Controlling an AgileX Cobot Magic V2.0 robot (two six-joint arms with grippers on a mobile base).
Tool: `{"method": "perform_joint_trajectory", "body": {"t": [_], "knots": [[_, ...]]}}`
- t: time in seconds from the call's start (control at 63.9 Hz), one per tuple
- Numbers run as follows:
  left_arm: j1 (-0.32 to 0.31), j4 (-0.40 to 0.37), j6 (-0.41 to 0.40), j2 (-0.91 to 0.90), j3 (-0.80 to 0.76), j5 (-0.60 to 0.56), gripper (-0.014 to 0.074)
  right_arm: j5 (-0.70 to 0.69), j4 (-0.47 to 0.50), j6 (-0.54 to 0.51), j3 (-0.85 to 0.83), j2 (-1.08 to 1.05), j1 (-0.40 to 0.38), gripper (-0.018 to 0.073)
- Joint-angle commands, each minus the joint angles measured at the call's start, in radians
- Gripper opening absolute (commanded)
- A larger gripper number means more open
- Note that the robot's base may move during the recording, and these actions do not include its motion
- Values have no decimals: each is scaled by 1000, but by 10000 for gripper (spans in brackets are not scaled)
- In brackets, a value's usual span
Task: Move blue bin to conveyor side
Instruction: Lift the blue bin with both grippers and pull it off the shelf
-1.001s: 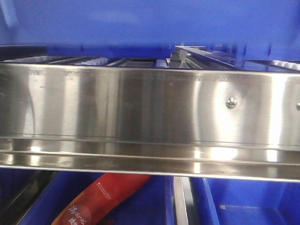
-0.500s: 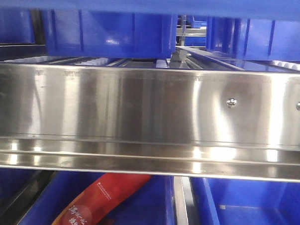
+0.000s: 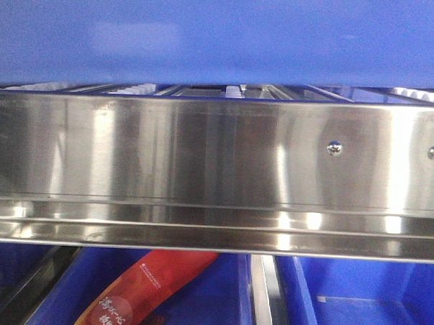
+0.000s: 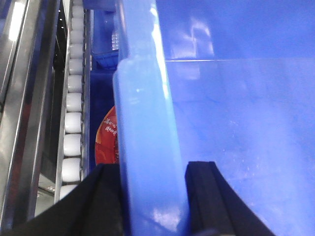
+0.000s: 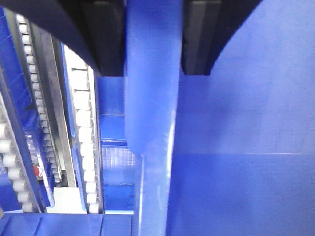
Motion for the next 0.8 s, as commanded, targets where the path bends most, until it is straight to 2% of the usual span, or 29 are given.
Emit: {"method": "perform_joint_trajectory", "body": {"t": [0.0, 0.782], "knots": [[-4, 23, 20, -30, -11, -75, -17, -89, -59, -8, -16, -20, -4, -88], [-4, 23, 20, -30, -11, -75, -17, -90, -57, -8, -16, -20, -4, -88]]}}
